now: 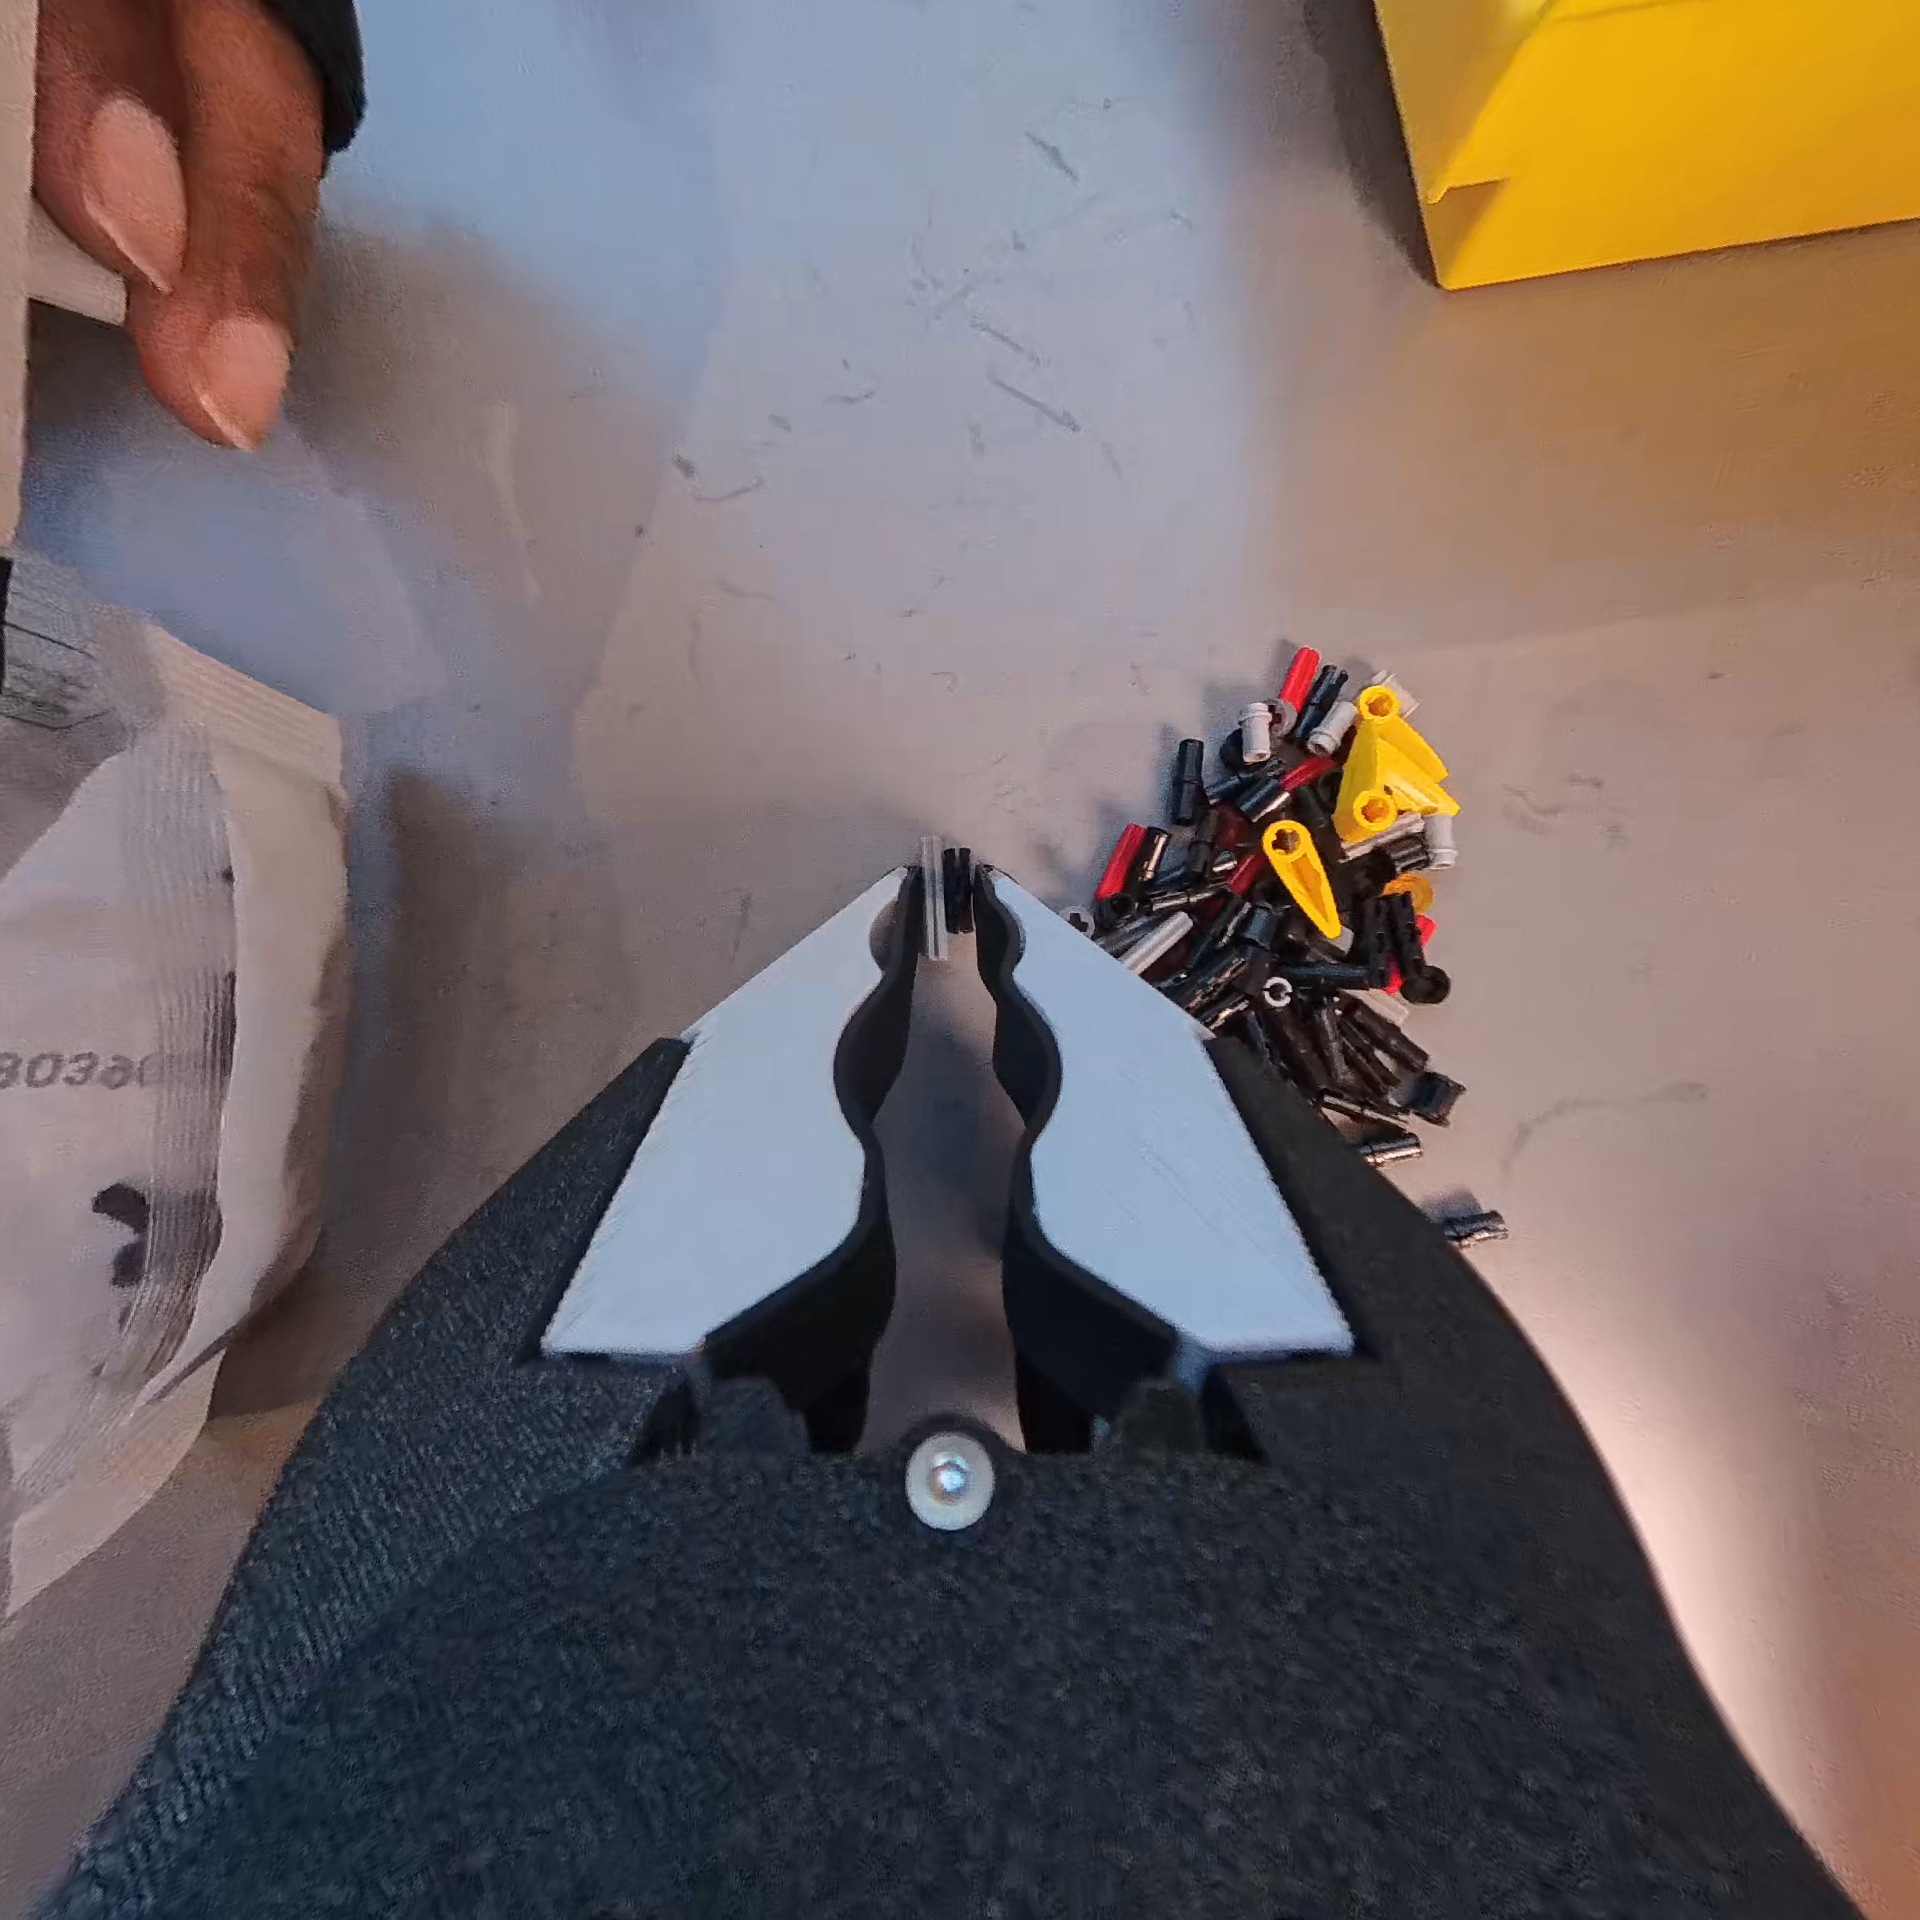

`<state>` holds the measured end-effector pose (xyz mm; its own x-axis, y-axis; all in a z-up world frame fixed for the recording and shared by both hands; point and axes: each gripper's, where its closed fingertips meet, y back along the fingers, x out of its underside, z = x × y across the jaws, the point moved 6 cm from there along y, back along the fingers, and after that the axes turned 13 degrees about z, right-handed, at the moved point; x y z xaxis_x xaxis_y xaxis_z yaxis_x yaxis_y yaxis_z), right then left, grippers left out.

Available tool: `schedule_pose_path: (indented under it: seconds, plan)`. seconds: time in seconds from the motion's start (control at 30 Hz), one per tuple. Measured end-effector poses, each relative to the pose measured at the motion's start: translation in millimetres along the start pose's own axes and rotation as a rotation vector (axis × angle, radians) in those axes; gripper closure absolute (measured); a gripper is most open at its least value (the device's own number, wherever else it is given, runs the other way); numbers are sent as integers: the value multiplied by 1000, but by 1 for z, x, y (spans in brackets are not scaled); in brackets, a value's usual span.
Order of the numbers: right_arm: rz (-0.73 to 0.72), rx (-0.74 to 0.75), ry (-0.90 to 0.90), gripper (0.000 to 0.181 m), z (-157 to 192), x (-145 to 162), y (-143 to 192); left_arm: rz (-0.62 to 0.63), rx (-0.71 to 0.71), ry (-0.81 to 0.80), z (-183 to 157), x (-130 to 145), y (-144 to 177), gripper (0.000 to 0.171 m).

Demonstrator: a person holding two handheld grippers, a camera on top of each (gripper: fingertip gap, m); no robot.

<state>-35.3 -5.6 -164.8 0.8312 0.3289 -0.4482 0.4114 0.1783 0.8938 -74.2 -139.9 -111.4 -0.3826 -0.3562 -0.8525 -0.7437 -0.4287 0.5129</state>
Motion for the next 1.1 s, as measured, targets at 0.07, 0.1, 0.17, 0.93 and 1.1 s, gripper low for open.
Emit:
schedule_pose_path:
  seconds: [0.07, 0.1, 0.17, 0.93, 1.1]
  plan:
    - [-15, -6, 14, 172, 2, 1, 2, -3, -12, 7, 2, 0, 1, 171]
    - [-38, -15, 10, 172, 3, 0, 5, -6, -15, 10, 3, 1, 1, 171]
    - [-109, -32, 2, 172, 3, -3, 20, -9, -24, 14, 4, 1, 2, 171]
    - [-312, -76, 176, 163, 49, -16, 129, -29, -81, 32, 12, 0, 5, 171]
    - [-284, 77, -20, 163, -3, 9, 124, -30, -80, 32, 13, 1, 5, 170]
